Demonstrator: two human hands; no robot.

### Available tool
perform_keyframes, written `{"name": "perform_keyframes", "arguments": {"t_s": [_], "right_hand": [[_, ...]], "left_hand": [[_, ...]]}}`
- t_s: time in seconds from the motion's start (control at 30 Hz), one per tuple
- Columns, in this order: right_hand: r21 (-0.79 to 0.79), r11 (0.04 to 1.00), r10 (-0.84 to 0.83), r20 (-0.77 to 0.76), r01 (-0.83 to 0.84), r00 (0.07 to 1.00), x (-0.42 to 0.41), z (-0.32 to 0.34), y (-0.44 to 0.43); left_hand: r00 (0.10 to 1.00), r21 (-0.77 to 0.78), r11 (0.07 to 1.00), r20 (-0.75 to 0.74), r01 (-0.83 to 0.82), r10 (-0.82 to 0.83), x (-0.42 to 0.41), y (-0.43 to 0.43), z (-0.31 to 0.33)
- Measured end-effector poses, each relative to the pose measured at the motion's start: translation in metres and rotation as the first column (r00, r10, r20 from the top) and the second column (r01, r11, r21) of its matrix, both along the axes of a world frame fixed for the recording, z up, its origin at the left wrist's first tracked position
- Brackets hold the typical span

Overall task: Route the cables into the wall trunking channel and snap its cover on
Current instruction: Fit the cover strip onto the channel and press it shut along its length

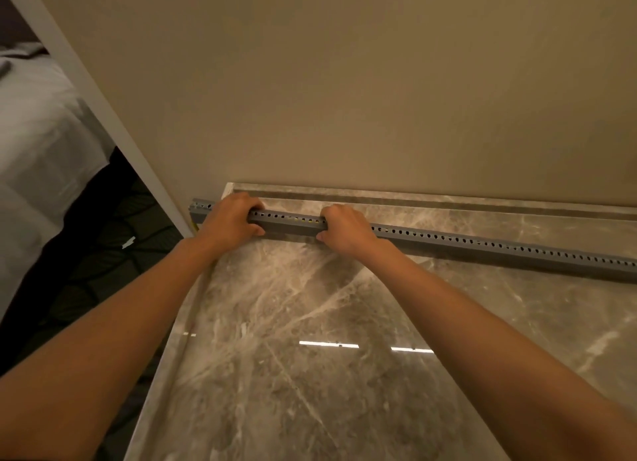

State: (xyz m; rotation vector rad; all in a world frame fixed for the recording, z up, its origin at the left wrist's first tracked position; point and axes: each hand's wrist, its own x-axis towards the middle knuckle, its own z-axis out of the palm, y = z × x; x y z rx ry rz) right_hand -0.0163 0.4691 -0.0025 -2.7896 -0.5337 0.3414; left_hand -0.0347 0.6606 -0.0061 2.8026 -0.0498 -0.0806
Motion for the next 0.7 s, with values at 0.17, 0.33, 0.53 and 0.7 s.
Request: {"name": "perform_keyframes", "arguments": {"t_s": [0.17, 0.33, 0.53, 0.7], "right_hand": [[0.027, 1.0, 0.01, -0.005, -0.01, 1.0, -0.002, 0.001, 0.023], [0.035, 0.999, -0.009, 0.001, 0.009, 1.0, -0.002, -0.002, 0.053], [0.022, 1.0, -0.014, 0.016, 0.014, 1.0, -0.001, -0.005, 0.093], [0.004, 0.999, -0.052, 0.012, 0.052, 0.999, 0.001, -0.006, 0.112]], "left_hand": [[0.999, -0.049, 0.998, 0.002, 0.045, -0.045, 0.004, 0.008, 0.002], [0.992, 0.002, 0.993, -0.022, 0.121, -0.121, 0.011, 0.028, 0.005], [0.981, 0.071, 0.979, -0.048, 0.193, -0.19, 0.017, 0.057, 0.007], [0.946, 0.163, 0.935, -0.142, 0.313, -0.292, 0.022, 0.076, 0.008]]}}
